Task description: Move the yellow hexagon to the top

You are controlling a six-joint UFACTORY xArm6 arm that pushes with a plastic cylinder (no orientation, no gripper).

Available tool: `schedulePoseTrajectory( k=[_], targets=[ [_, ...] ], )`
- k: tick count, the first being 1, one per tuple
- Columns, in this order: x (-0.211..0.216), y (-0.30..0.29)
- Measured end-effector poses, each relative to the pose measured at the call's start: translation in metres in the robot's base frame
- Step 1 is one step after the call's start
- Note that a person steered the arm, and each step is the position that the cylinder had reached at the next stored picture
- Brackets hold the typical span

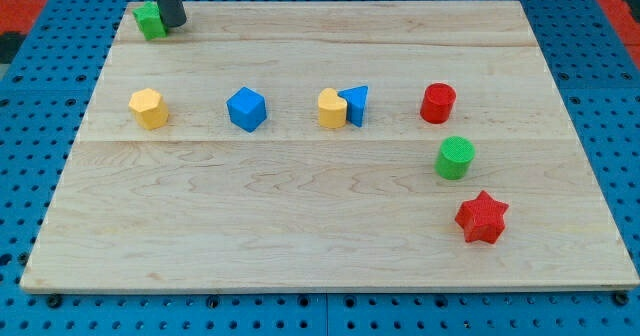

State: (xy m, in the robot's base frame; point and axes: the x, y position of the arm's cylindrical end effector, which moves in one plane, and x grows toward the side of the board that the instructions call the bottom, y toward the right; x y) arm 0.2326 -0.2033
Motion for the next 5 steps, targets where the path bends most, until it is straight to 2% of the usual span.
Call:
schedulePoseTrajectory(
  k=[1,2,3,4,5],
  targets=[
    [0.004,0.025],
    [0.055,0.039],
    [0.088,-0.001],
    [0.138,-0.042],
    [0.185,-0.057]
  ],
)
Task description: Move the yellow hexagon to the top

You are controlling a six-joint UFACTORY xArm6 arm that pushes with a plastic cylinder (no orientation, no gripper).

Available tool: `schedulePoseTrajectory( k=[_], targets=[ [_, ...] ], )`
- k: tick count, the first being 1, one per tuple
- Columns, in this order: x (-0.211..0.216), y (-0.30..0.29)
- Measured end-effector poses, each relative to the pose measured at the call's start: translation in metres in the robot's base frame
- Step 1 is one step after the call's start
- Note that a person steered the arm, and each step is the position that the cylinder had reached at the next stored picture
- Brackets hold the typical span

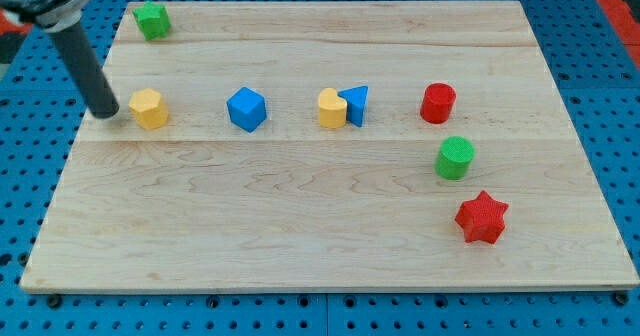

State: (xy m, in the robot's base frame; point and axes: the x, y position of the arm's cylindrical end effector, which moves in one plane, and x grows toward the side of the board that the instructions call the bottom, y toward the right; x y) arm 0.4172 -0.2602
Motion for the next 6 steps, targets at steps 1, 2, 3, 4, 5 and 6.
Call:
schedulePoseTrajectory(
  k=[1,2,3,4,5,6],
  targets=[
    [0.010,0.055],
    [-0.034,0.055],
    [-0.074,0.072],
    [-0.094,0.094],
    [-0.129,0.124],
    [-0.153,0.167]
  ],
)
